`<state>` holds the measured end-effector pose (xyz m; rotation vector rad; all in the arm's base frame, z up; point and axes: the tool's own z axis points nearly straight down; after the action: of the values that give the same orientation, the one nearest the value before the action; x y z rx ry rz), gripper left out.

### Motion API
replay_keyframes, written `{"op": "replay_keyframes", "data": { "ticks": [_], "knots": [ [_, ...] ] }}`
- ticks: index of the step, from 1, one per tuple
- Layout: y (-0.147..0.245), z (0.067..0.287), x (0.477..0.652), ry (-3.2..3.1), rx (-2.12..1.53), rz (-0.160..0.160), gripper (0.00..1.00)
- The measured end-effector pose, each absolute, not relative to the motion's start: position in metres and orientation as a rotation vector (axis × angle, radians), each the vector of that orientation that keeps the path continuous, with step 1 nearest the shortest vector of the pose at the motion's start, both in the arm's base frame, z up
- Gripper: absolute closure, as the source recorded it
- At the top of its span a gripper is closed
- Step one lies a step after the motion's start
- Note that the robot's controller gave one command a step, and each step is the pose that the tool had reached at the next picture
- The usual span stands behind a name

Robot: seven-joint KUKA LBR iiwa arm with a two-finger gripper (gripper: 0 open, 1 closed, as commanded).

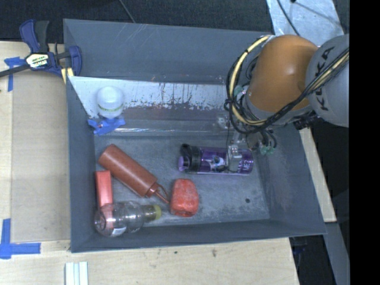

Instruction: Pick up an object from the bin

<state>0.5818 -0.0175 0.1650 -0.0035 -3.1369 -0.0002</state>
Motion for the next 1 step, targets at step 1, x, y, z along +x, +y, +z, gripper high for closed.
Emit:
{"op": "replay_keyframes", "data": {
  "ticks": [1],
  "knots": [
    [-0.0176, 0.1701, 0.5835, -3.145, -0.003, 0.000, 0.00]
  ]
}}
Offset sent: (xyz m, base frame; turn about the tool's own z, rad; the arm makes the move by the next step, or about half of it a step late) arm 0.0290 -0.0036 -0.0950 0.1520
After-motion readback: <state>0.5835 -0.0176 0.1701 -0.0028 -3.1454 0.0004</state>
